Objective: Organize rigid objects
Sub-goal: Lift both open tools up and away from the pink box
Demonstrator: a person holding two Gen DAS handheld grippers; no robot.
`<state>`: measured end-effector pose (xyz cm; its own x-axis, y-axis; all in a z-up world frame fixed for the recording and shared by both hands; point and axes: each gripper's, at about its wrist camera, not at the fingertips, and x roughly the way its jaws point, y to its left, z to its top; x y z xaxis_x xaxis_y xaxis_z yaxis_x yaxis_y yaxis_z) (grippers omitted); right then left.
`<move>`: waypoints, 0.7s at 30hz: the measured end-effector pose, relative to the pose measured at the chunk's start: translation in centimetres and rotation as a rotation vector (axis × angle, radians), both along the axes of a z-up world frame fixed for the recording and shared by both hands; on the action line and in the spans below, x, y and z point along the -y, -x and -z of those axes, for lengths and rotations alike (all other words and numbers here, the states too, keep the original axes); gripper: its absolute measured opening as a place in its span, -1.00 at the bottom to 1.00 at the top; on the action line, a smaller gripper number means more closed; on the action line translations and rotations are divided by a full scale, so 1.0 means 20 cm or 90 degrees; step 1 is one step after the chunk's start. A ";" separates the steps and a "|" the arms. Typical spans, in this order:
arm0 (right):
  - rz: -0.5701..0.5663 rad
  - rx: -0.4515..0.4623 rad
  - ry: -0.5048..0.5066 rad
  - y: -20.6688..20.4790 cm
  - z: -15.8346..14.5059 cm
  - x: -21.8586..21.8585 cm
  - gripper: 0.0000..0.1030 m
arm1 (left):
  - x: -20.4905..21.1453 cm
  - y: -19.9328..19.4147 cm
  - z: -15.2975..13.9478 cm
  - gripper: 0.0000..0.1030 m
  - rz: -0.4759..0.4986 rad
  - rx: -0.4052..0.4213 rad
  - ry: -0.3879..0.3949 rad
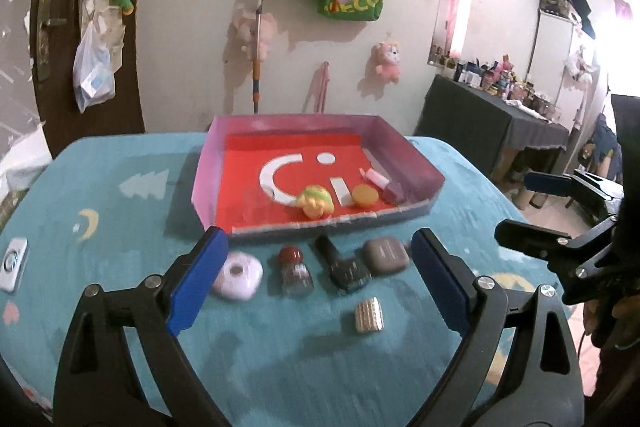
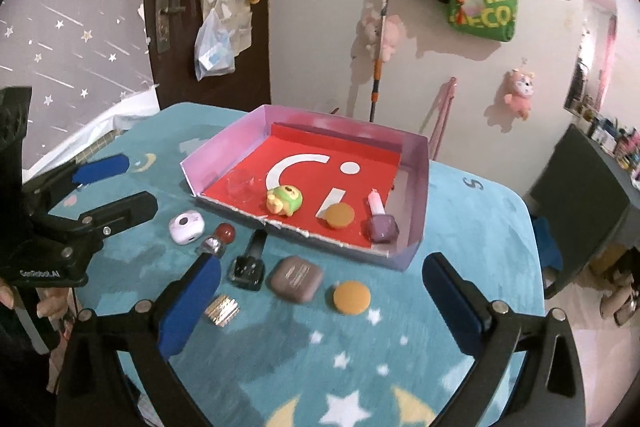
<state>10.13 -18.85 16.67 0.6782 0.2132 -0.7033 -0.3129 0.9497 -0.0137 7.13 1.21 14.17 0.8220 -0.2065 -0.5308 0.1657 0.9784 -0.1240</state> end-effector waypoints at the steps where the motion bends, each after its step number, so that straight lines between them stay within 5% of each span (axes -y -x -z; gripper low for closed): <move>1: 0.007 0.006 -0.002 0.04 0.01 0.01 1.00 | 0.00 0.03 0.02 0.82 -0.002 -0.002 0.002; 21: 0.141 0.006 -0.057 0.36 0.45 0.07 1.00 | 0.05 0.19 0.45 0.82 -0.053 -0.053 -0.037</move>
<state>2.99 -20.25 7.62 0.7222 0.1193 -0.6813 -0.0964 0.9928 0.0716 3.38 0.11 5.26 0.7877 -0.1063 -0.6068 0.0749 0.9942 -0.0770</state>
